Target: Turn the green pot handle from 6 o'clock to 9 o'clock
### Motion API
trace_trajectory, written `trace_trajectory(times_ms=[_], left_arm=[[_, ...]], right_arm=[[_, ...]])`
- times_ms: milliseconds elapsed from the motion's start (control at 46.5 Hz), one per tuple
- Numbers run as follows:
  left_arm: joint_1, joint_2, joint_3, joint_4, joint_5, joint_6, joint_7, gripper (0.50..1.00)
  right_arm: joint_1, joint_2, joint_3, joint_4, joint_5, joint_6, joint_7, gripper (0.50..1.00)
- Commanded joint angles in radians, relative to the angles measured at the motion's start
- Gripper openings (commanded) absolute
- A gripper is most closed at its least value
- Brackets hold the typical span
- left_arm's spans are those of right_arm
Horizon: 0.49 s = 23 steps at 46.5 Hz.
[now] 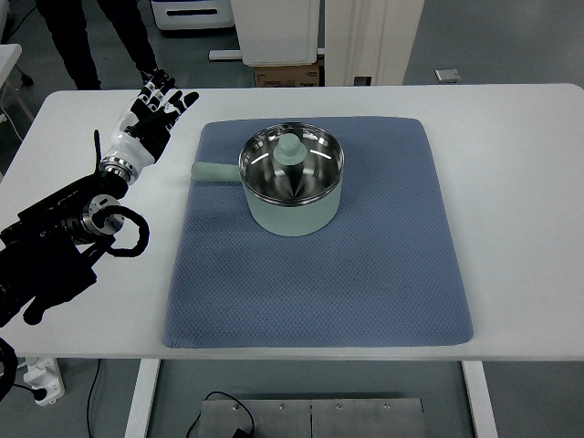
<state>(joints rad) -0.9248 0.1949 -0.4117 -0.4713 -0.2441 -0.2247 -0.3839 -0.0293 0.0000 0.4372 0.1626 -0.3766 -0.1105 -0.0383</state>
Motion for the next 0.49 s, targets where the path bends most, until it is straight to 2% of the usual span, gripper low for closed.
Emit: trace_trajectory(times_ms=[0,473], left_arm=[[0.004,-0.011,-0.019,0.0,0.0,-0.004,0.0,1.0],[0.075,-0.04,-0.071,0.0,0.0,-0.03,-0.001,1.0]], right_arm=[[0.0,0.0,0.0,0.0,-0.001,0.0,0.0,1.0],[0.0,0.0,0.0,0.0,0.001,0.0,0.0,1.0]])
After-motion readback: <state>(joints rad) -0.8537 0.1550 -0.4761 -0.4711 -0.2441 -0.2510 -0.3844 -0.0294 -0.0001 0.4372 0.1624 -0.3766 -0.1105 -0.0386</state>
